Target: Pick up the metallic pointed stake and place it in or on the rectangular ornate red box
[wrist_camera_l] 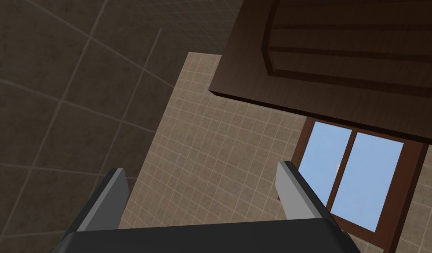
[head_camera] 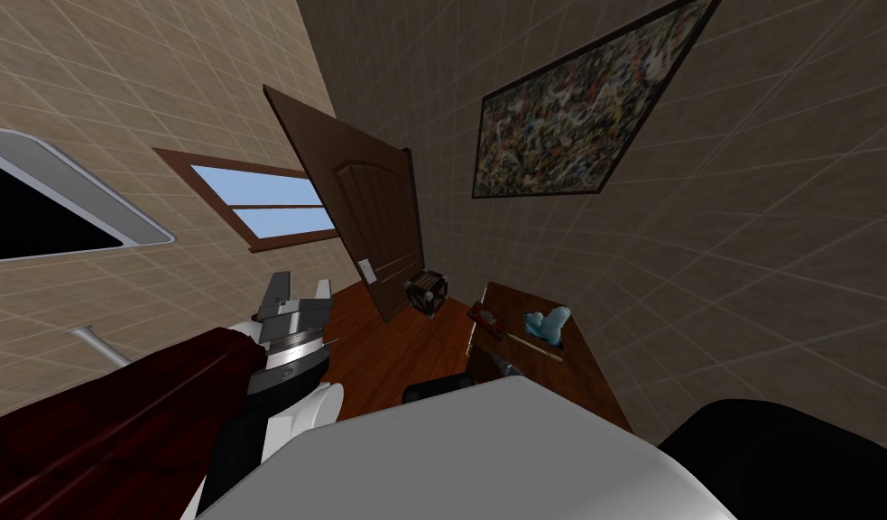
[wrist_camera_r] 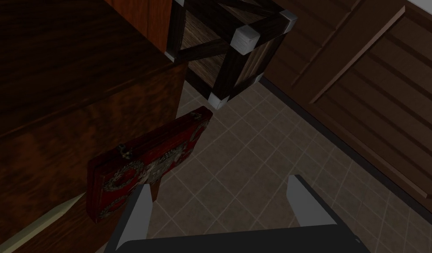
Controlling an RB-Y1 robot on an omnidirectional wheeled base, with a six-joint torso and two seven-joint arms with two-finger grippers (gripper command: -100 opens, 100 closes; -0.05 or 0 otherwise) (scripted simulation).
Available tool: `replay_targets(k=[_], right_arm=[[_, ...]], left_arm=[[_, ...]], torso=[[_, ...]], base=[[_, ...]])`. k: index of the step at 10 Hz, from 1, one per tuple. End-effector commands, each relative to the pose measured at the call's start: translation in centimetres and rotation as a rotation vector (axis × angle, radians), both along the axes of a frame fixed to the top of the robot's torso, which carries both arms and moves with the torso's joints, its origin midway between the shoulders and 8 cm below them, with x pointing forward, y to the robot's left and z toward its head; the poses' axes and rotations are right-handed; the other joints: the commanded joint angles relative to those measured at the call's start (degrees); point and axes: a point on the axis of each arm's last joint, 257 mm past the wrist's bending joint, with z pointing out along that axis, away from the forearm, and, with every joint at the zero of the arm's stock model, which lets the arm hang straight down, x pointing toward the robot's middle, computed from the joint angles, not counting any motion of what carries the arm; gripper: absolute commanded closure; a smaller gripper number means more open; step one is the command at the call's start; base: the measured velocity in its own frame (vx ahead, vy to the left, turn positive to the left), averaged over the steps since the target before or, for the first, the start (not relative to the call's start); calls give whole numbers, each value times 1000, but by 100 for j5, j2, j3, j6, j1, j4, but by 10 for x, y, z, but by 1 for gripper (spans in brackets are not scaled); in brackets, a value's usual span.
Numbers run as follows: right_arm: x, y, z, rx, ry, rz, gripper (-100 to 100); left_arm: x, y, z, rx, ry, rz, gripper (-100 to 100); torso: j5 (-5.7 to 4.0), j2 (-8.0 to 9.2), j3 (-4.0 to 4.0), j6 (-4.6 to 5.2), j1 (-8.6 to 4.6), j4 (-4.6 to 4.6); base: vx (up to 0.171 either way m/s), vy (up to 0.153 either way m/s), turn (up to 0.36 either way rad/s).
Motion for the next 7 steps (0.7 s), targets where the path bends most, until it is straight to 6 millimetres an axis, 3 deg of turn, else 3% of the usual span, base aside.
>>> replay_targets(k=[1, 7], right_arm=[[0, 0, 0, 0, 0, 0, -100], [-8, -16, -12, -76, 44, 58, -100]], left_arm=[[0, 0, 0, 0, 0, 0, 0], [0, 0, 0, 0, 0, 0, 0]], torso=[[0, 0, 0, 0, 0, 0], [4, 29, 16, 1, 18, 6]], base=[[0, 0, 0], [-27, 16, 3]])
